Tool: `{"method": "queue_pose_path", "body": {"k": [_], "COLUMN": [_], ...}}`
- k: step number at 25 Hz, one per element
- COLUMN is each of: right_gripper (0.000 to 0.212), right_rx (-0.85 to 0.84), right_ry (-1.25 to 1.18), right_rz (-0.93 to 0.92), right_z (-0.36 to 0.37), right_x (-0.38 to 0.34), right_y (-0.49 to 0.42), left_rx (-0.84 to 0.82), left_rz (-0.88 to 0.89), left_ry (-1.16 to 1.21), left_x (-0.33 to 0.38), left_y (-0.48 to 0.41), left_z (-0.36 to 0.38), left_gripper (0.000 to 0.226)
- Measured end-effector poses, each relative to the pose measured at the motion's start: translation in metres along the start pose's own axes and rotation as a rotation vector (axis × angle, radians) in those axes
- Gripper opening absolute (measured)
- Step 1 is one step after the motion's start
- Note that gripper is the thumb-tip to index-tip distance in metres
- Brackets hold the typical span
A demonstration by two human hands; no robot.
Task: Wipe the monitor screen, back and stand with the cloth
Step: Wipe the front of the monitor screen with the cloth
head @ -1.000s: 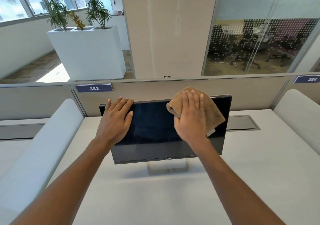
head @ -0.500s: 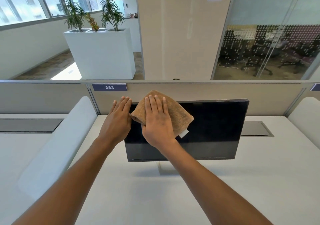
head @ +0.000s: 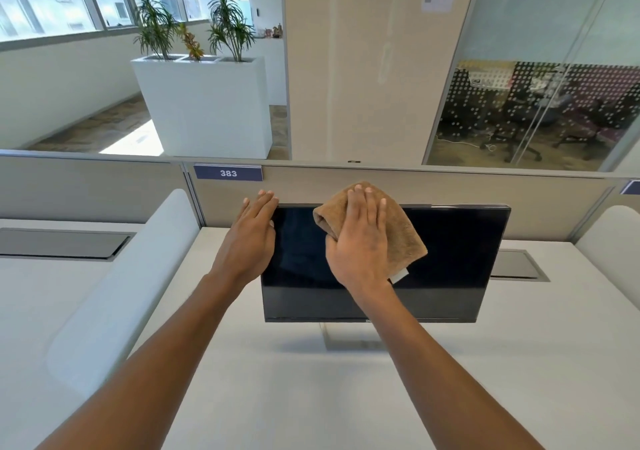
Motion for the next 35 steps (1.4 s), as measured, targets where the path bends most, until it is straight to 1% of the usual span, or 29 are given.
{"method": "queue_pose_path", "body": {"k": [3, 4, 5, 7, 8, 9, 11, 13, 15, 17, 18, 19, 20, 21, 22, 23, 24, 27, 28, 30, 32, 35], "right_gripper": [0.08, 0.078, 0.075, 0.071, 0.07, 0.071, 0.077, 0.083, 0.075, 0.06, 0.056, 0.054, 0.054, 0.053, 0.054, 0.055, 0.057, 0.059, 0.059, 0.059, 0.054, 0.045], "right_rx": [-0.027, -0.031, -0.025, -0.014, -0.02, -0.03, -0.06, -0.1, -0.099, -0.051, -0.03, -0.018, -0.005, 0.009, 0.02, 0.023, 0.012, -0.035, -0.036, -0.021, -0.014, -0.028], "right_ry": [-0.038, -0.035, -0.043, -0.06, -0.057, -0.047, -0.049, -0.077, -0.081, -0.053, -0.039, -0.026, -0.015, -0.007, -0.004, -0.001, 0.004, 0.021, 0.002, -0.093, -0.212, -0.378], "right_rz": [-0.077, -0.104, -0.113, -0.117, -0.137, -0.166, -0.215, -0.245, -0.245, -0.24, -0.247, -0.255, -0.261, -0.264, -0.267, -0.272, -0.284, -0.323, -0.323, -0.295, -0.253, -0.128], "right_z": [0.005, 0.009, 0.012, 0.017, 0.018, 0.019, 0.017, 0.013, 0.01, 0.011, 0.013, 0.016, 0.019, 0.022, 0.023, 0.024, 0.025, 0.028, 0.027, 0.023, 0.021, 0.024], "right_x": [-0.033, -0.043, -0.052, -0.065, -0.07, -0.073, -0.07, -0.061, -0.049, -0.04, -0.039, -0.039, -0.04, -0.04, -0.04, -0.039, -0.038, -0.033, -0.03, -0.025, -0.02, -0.014], "right_y": [0.008, 0.009, 0.009, 0.007, 0.006, 0.005, 0.004, -0.002, -0.009, -0.013, -0.013, -0.013, -0.012, -0.011, -0.013, -0.014, -0.015, -0.015, -0.015, -0.018, -0.02, -0.022], "left_rx": [0.213, 0.233, 0.219, 0.161, 0.141, 0.127, 0.118, 0.157, 0.212, 0.221, 0.226, 0.249, 0.265, 0.274, 0.259, 0.228, 0.198, 0.161, 0.15, 0.135, 0.145, 0.156], "left_rz": [-0.092, -0.16, -0.254, -0.481, -0.562, -0.598, -0.584, -0.545, -0.49, -0.447, -0.428, -0.38, -0.292, -0.17, -0.062, -0.009, -0.029, -0.305, -0.353, -0.359, -0.346, -0.306], "left_ry": [0.113, 0.153, 0.214, 0.373, 0.438, 0.476, 0.449, 0.402, 0.341, 0.276, 0.201, 0.068, -0.074, -0.163, -0.184, -0.187, -0.19, -0.248, -0.247, -0.184, -0.112, -0.082], "left_x": [0.023, 0.03, 0.035, 0.036, 0.035, 0.032, 0.027, 0.018, 0.009, 0.005, 0.005, 0.008, 0.016, 0.028, 0.042, 0.055, 0.062, 0.068, 0.069, 0.068, 0.062, 0.051], "left_y": [0.013, 0.017, 0.017, 0.014, 0.012, 0.009, 0.002, -0.009, -0.023, -0.034, -0.037, -0.039, -0.039, -0.037, -0.033, -0.029, -0.023, -0.008, -0.005, -0.006, -0.008, -0.006], "left_z": [-0.015, -0.017, -0.016, -0.013, -0.013, -0.014, -0.019, -0.027, -0.034, -0.038, -0.038, -0.038, -0.037, -0.031, -0.02, -0.007, 0.005, 0.021, 0.024, 0.032, 0.037, 0.039], "left_gripper": [0.032, 0.024, 0.02, 0.027, 0.029, 0.027, 0.023, 0.023, 0.023, 0.023, 0.025, 0.03, 0.035, 0.039, 0.04, 0.04, 0.043, 0.06, 0.065, 0.066, 0.059, 0.058]}}
Point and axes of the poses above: each hand's wrist, its own y-axis away from the middle knuckle, its own z-axis out of the palm, x = y × z, the point moved 5 cm from there along -y, towards the middle knuckle, and after that the axes turned 8 degrees about x, right-handed, at the moved point
